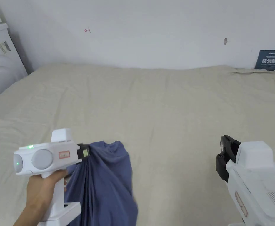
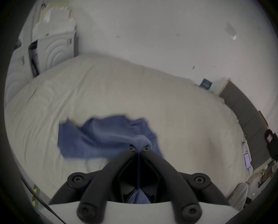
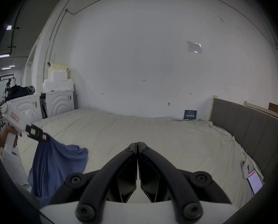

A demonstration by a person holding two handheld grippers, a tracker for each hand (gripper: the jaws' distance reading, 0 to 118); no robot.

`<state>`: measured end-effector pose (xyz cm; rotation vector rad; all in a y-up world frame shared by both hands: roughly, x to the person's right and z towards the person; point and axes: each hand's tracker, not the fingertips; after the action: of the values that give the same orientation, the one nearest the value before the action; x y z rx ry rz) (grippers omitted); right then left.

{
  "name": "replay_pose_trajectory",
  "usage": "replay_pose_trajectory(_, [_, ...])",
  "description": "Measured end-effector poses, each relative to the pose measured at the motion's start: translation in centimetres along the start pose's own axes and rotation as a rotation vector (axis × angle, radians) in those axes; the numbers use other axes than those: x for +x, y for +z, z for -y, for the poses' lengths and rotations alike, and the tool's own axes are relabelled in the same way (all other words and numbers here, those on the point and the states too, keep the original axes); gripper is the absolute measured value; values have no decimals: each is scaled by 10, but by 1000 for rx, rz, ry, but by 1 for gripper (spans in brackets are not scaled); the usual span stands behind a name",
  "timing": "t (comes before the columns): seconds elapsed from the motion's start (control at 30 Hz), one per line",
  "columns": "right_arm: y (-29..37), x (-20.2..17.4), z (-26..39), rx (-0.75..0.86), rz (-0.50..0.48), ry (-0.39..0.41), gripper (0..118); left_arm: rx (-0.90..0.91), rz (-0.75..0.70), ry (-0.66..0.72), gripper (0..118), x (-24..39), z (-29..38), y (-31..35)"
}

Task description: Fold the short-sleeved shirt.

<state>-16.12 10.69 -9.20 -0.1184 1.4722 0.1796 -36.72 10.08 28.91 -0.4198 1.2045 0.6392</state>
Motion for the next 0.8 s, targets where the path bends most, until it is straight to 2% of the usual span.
replay_pose_trajectory(0.33, [38, 49, -9, 46, 123, -10, 0, 105, 272, -231, 0, 153, -57, 7])
replay_pose_trajectory(0.6, [69, 93, -13, 68, 246, -8, 0, 116, 507, -321, 0, 270, -50, 12])
replay_pose_trajectory(0.8, [86, 118, -10, 62, 316, -10, 0, 59, 610, -377, 0, 322, -28, 0])
